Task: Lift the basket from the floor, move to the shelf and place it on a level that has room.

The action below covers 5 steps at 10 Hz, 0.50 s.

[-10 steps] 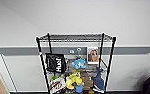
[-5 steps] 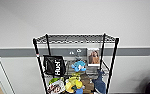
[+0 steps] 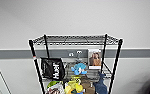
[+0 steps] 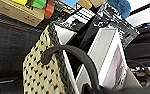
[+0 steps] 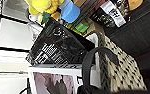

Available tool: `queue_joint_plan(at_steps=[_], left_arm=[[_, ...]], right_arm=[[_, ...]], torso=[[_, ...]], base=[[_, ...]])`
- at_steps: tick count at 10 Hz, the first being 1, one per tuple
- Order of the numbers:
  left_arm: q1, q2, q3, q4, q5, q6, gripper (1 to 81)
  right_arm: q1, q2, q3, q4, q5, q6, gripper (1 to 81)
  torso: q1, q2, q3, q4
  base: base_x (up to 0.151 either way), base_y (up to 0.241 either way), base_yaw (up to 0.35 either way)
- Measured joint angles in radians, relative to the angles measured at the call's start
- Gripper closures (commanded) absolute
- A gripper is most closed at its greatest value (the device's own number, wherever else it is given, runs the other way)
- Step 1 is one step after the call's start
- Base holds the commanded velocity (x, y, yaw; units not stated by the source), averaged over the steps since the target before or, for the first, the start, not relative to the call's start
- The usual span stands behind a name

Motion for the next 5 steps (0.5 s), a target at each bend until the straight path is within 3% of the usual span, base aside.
queue_joint_plan(at_steps=[5], left_arm=[[0.0, 0.0, 0.0, 0.001, 0.0, 0.0, 81.1]], right_arm=[[0.002, 0.0, 0.0, 0.0, 0.003, 0.0, 81.1]], torso=[[0.0, 0.0, 0.0, 0.0]], base=[[0.106, 0.0, 0.0]])
